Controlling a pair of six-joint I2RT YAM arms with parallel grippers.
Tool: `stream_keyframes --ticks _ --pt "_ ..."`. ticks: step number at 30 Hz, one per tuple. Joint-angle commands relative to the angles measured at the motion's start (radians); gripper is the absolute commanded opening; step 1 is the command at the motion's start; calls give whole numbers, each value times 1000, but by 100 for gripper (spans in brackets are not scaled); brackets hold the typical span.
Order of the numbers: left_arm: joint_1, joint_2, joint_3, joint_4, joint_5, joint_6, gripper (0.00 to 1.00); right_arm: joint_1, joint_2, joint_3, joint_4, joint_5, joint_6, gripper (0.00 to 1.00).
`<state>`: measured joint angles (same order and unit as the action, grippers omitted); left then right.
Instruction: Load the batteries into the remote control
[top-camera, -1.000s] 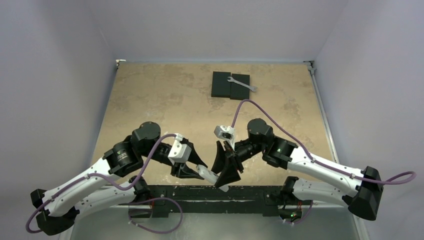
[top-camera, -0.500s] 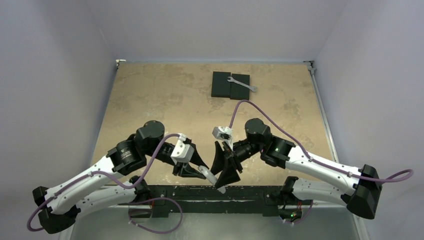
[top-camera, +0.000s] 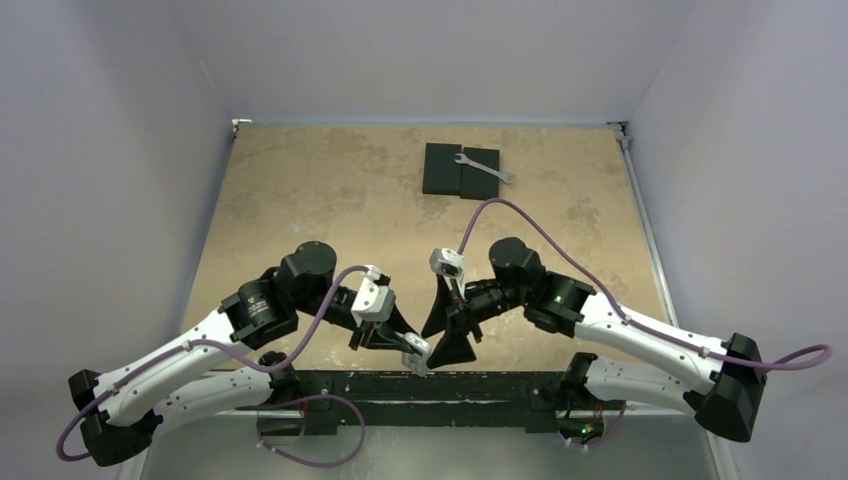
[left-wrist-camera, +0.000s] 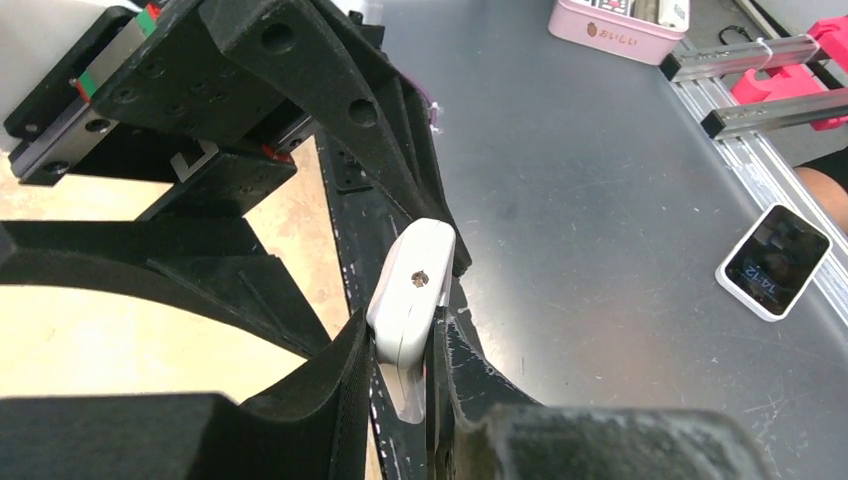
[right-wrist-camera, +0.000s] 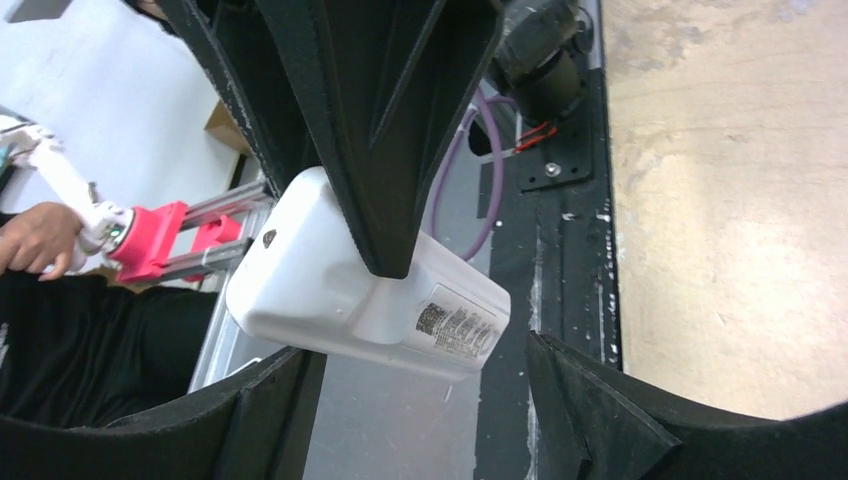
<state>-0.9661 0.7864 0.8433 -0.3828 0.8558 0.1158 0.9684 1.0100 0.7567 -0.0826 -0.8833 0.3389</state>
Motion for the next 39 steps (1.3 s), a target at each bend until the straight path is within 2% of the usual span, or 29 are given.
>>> stream_keyframes --ticks 1,7,13,27,39 --pt "0 15 4 49 -53 -8 0 -13 -43 15 -30 154 -37 82" --pt "0 41 12 41 -186 -33 0 -21 -103 16 -84 313 -45 84" --pt "1 39 -20 95 -357 -133 0 -23 -143 -1 -136 472 -42 84" --pt "1 60 -154 354 -590 -413 0 -23 -239 -54 -182 614 -27 86" --pt "11 147 -243 602 -616 -542 0 -23 -319 -126 -185 666 33 87"
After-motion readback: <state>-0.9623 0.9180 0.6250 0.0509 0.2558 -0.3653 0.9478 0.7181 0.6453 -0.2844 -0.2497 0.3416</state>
